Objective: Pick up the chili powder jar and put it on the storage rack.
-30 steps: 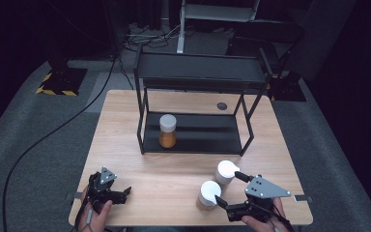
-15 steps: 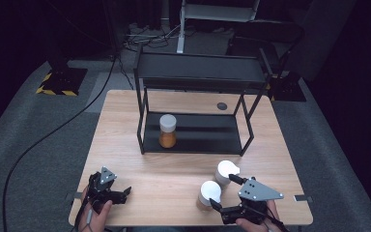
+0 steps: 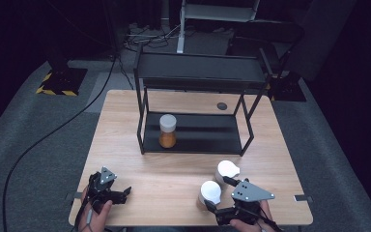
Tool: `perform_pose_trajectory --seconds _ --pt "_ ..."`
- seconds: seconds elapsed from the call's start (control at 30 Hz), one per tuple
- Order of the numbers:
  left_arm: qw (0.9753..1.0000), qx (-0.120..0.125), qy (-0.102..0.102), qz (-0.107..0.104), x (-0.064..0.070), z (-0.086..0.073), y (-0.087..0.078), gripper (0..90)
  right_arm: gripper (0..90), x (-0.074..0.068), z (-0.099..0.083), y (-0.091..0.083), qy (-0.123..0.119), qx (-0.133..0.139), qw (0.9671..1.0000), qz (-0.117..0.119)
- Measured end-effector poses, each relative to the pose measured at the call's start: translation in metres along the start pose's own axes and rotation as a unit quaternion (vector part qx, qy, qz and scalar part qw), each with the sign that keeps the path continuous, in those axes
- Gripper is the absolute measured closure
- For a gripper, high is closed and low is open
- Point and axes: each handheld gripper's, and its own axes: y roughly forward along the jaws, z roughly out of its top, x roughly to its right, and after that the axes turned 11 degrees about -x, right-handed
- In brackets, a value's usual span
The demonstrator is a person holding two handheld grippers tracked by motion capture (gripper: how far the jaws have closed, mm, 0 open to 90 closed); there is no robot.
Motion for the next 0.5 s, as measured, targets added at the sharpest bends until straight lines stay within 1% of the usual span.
perform_pose_trajectory --seconds 0.23,0.5 --pt "1.0000 0.000 0.000 0.000 0.000 0.000 0.000 0.3 8.4 0.000 -0.003 0.007 -0.001 -0.004 1.0000 -0.001" --pt "1.0000 0.000 0.000 0.000 0.000 0.000 0.000 0.3 10.1 -0.003 -0.007 0.017 -0.005 -0.018 0.9998 -0.001"
